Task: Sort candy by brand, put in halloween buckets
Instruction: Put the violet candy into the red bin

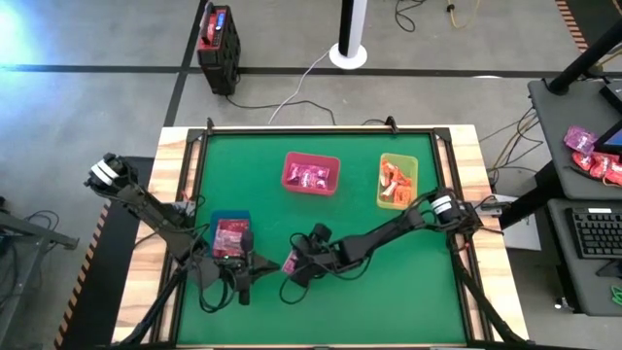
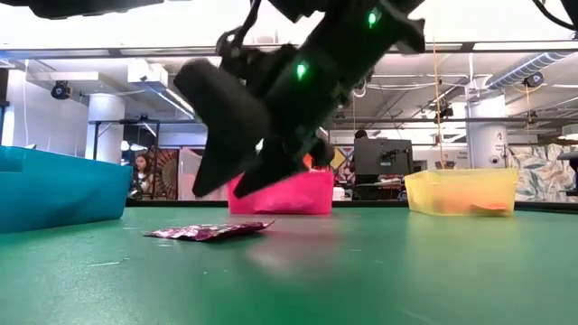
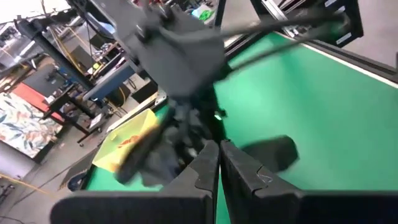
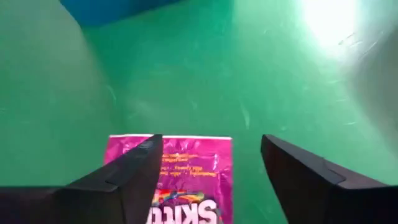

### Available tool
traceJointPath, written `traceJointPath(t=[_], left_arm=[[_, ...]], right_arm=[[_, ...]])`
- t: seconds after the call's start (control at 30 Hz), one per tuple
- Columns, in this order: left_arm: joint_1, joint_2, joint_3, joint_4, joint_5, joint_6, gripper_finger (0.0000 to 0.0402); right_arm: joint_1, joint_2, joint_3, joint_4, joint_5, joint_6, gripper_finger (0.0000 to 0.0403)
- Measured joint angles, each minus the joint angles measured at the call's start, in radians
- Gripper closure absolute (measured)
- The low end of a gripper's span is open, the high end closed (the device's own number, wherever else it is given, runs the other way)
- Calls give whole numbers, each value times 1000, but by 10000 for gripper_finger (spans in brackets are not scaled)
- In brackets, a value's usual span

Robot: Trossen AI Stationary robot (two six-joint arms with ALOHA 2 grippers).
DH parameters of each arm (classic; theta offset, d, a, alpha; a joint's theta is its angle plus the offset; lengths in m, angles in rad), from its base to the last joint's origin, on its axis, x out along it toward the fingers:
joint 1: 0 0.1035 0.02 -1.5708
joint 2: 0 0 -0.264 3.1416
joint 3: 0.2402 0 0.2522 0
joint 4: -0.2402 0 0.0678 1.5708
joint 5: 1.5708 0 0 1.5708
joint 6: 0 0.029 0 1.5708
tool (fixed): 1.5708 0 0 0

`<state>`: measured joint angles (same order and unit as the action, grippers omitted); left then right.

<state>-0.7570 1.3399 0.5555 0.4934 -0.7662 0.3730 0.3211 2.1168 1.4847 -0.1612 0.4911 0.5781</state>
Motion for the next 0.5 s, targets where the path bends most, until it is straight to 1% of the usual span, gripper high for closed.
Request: traceJointPath(t=[0.13, 0.23, 0.3, 0.5], left_arm=[[0, 0, -5, -1, 4, -36, 402], [0, 0, -9, -1, 11, -54, 402], [0, 0, -9, 0, 11, -65, 402], [0, 0, -9, 1, 20, -83, 402]], right_arm=[[11, -14, -1, -50, -7, -42, 102], [20, -5, -6, -42, -77, -74, 87], [24, -5, -16, -46, -99, -58, 82], [24, -5, -27, -39, -98, -5, 85]])
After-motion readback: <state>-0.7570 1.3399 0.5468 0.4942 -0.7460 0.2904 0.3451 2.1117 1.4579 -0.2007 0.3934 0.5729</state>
